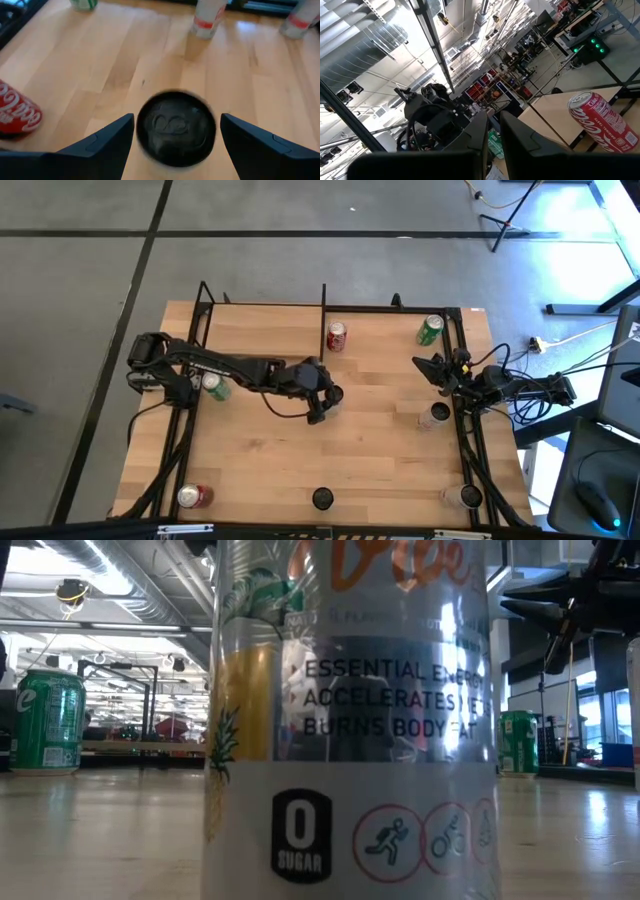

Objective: Place canned beverage on shelf
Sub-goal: Put the top white-yellow soda can on the shelf

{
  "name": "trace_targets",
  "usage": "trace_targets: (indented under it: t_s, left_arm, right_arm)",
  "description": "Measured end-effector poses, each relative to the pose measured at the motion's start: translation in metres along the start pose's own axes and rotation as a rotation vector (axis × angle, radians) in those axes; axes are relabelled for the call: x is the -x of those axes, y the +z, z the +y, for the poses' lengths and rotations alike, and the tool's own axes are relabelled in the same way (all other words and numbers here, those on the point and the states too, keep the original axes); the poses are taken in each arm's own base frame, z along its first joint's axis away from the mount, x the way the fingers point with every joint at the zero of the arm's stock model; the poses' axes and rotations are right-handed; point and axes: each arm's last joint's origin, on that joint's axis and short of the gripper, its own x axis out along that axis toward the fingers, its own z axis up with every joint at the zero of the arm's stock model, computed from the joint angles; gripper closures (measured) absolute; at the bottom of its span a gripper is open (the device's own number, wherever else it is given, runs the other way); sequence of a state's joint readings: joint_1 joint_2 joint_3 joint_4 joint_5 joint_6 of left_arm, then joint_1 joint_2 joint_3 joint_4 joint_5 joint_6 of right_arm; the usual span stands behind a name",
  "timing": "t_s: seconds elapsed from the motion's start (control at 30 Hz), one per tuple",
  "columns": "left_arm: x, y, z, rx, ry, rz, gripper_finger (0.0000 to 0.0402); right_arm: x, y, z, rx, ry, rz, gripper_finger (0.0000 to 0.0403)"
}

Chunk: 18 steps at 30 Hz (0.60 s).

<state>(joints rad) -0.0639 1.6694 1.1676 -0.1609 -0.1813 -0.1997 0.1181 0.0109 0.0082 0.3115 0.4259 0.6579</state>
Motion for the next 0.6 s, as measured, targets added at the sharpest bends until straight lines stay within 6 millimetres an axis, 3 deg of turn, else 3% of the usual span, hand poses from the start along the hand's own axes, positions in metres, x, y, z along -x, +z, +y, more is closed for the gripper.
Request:
trace_targets:
  t_s: [0.47, 0.6]
  left_arm:
    - [0.0, 0.0023, -0.003, -0.008, 0.007, -0.034, 0.0112]
    - [0.0, -0.0009, -0.0019, 0.013, 0.036, -0.005, 0.0093]
  right_arm:
    - [0.0, 0.0, 0.0, 0.0, 0.0, 0.0, 0.0361]
    - [0.0, -0.0001, 0.0, 0.0, 0.0, 0.001, 0.0361]
